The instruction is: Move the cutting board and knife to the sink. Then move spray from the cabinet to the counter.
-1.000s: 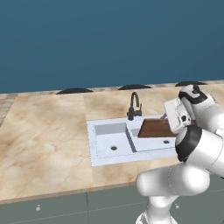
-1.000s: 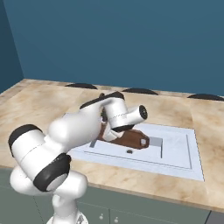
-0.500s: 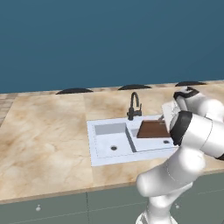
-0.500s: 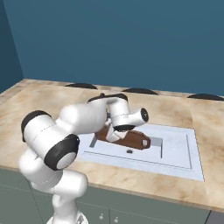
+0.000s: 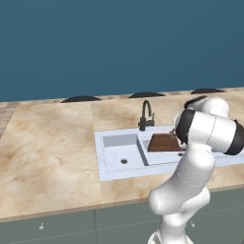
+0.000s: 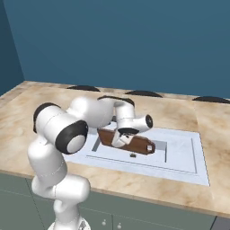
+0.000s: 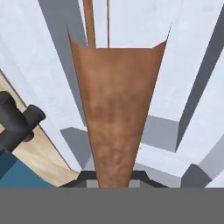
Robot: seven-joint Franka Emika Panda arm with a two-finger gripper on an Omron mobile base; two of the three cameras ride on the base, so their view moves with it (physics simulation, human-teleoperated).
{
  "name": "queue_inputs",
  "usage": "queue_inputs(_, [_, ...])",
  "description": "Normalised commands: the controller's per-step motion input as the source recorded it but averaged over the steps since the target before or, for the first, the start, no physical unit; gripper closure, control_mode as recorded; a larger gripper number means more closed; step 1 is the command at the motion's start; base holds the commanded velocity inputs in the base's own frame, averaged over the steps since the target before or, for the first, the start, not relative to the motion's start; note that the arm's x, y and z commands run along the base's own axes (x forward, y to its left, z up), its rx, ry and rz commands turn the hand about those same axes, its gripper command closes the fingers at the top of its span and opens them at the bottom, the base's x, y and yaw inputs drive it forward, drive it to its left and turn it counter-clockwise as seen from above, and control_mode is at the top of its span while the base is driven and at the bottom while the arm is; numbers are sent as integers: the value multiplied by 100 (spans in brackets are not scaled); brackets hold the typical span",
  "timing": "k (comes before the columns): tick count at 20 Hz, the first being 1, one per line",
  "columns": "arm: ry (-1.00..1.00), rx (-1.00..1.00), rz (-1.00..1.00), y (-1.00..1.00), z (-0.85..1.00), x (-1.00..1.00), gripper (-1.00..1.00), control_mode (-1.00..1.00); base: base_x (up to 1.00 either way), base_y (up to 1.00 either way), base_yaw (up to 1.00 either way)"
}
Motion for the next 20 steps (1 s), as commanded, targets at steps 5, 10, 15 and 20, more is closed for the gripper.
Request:
queue_inputs(5, [-6, 0, 5, -6, -31, 28, 100, -100, 0, 0, 0])
queue_inputs(10, [-5, 0, 8, -2, -29, 26, 100, -100, 0, 0, 0])
queue_inputs(15, [-1, 0, 6, 0, -25, 25, 100, -100, 0, 0, 0])
queue_inputs(20, [-7, 0, 4, 0, -27, 3, 100, -100, 0, 0, 0])
